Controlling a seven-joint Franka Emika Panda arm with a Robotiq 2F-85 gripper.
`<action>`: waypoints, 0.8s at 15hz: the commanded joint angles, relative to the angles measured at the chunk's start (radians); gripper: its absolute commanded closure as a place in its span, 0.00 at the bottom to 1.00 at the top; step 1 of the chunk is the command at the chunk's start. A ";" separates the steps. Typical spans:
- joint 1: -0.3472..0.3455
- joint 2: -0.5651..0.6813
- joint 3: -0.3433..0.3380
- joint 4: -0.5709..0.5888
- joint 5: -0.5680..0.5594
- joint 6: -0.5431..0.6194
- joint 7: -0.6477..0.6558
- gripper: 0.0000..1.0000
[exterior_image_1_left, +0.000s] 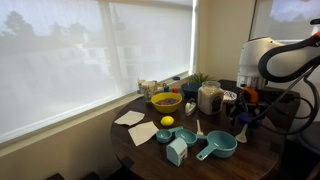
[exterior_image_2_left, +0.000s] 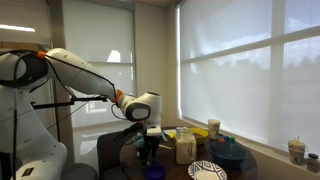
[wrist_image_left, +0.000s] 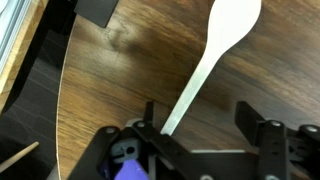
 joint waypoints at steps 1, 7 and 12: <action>-0.004 0.008 -0.002 -0.018 0.010 0.048 0.015 0.50; -0.009 0.003 -0.004 -0.019 0.004 0.048 0.020 0.89; -0.010 -0.002 -0.004 -0.018 0.000 0.045 0.027 0.97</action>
